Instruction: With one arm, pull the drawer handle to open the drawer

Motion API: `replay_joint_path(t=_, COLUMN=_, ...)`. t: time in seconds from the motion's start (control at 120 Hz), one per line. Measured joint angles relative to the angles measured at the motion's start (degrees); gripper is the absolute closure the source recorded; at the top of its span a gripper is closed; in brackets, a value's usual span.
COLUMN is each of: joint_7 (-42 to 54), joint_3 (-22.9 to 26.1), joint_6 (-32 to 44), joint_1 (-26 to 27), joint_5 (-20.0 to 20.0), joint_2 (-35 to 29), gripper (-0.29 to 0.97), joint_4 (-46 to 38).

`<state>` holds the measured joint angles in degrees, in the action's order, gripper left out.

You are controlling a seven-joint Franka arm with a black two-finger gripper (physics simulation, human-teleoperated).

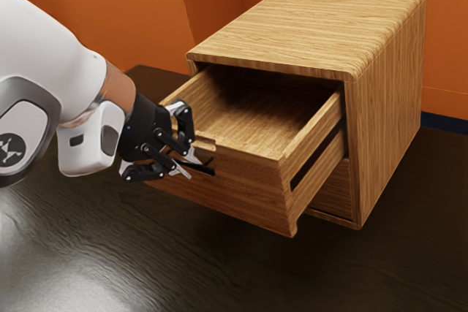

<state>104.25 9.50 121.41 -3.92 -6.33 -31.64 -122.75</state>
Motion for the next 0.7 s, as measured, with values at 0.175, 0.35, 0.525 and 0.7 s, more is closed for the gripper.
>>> replay_joint_path(t=0.175, joint_7=0.1, joint_3=-0.1, joint_6=0.6, joint_1=0.9, joint_5=-0.2, joint_2=-3.4, gripper=0.78, joint_4=-3.2)
replay_joint_path(t=0.35, joint_7=0.0, joint_3=-0.5, joint_6=0.2, joint_1=1.7, joint_5=-0.4, joint_2=-6.0, gripper=0.78, joint_4=-5.3)
replay_joint_path(t=0.525, joint_7=0.1, joint_3=-2.1, joint_6=-0.2, joint_1=1.2, joint_5=0.0, joint_2=-7.2, gripper=0.75, joint_4=-6.4)
replay_joint_path(t=0.7, joint_7=0.3, joint_3=-2.5, joint_6=-0.5, joint_1=1.1, joint_5=0.1, joint_2=-8.3, gripper=0.77, joint_4=-6.8)
